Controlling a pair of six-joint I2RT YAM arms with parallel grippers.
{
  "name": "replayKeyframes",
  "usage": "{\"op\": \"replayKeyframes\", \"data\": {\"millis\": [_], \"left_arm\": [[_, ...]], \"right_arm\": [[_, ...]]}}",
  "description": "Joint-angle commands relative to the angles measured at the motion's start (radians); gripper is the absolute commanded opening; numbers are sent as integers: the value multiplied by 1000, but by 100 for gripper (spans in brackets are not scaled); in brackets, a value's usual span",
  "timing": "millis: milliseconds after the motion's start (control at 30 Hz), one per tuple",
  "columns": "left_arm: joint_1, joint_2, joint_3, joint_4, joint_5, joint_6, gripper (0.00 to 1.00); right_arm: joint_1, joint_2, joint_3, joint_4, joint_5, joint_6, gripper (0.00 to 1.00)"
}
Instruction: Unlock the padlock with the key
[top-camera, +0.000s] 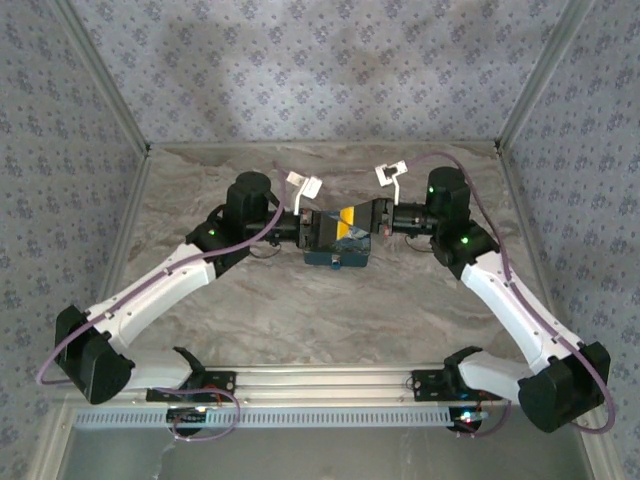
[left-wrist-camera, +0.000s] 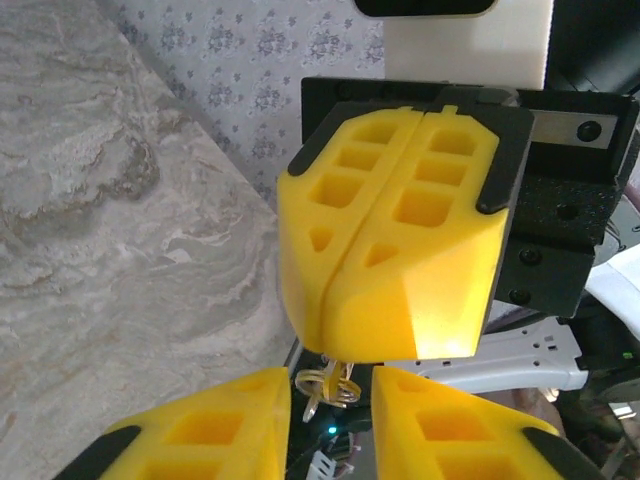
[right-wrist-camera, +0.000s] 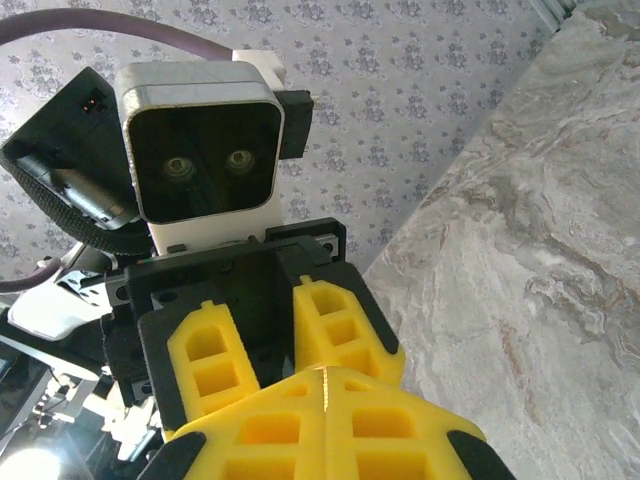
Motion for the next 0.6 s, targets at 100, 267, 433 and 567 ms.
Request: {"op": "replayKeyframes", "data": {"millis": [100,267,433,567], "left_arm": [[24,-56,14,-16,22,22,30],[24,-47,18,-4,46,19,26],[19,-31,30,-19,66,26,28],[11,-15,32,-27,71,30,31]], "right_arm": [[-11,6,40,-73,-54,-39,0],[-8,11,50,-79,-67,-39,0],[-8,12,59,-76,-74,-71,0],[-6,12,60,-61,-83,-62,0]]}}
